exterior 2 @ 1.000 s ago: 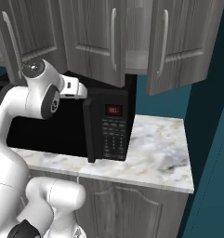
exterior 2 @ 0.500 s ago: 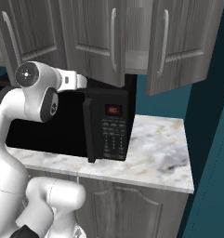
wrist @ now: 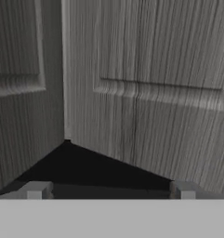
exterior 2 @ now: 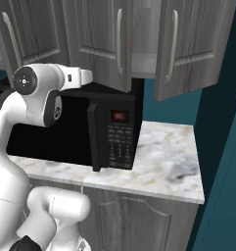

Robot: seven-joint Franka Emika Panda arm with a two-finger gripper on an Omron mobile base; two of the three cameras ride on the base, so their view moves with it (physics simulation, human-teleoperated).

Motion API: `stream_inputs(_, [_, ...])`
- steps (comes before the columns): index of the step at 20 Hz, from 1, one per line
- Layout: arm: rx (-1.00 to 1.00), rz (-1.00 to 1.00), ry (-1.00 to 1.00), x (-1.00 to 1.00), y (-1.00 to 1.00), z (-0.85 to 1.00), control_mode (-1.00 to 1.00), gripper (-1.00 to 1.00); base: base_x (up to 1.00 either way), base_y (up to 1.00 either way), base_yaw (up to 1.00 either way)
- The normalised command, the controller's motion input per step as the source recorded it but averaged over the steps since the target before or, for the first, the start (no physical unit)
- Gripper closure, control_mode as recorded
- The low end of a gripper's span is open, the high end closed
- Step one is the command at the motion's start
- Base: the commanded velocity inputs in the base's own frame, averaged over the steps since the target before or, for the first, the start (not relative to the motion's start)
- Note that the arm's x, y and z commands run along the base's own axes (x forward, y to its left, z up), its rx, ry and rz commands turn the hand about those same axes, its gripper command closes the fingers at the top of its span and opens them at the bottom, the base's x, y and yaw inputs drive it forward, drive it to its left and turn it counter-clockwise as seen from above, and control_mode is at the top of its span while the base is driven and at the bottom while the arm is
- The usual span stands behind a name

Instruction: Close all open cabinet doors.

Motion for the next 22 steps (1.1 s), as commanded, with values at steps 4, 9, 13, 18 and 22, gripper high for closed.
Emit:
stream_inputs(4, [0.0, -0.07, -0.05, 0.0, -0.19, 0.38, -1.0, -1.0, 0.0, 0.0, 0.0])
stream_inputs(9, [0.0, -0.05, 0.0, 0.0, -0.25, 0.22, -1.0, -1.0, 0.0, 0.0, 0.0])
stream_inputs(13, [0.0, -0.06, -0.01, 0.0, -0.23, 0.17, -1.0, -1.0, 0.0, 0.0, 0.0])
stream_inputs(18, [0.0, -0.07, -0.03, 0.0, -0.22, 0.06, -1.0, -1.0, 0.0, 0.0, 0.0])
stream_inputs(22, [0.0, -0.05, -0.04, 0.14, -0.16, 0.0, -1.0, -1.0, 0.0, 0.0, 0.0])
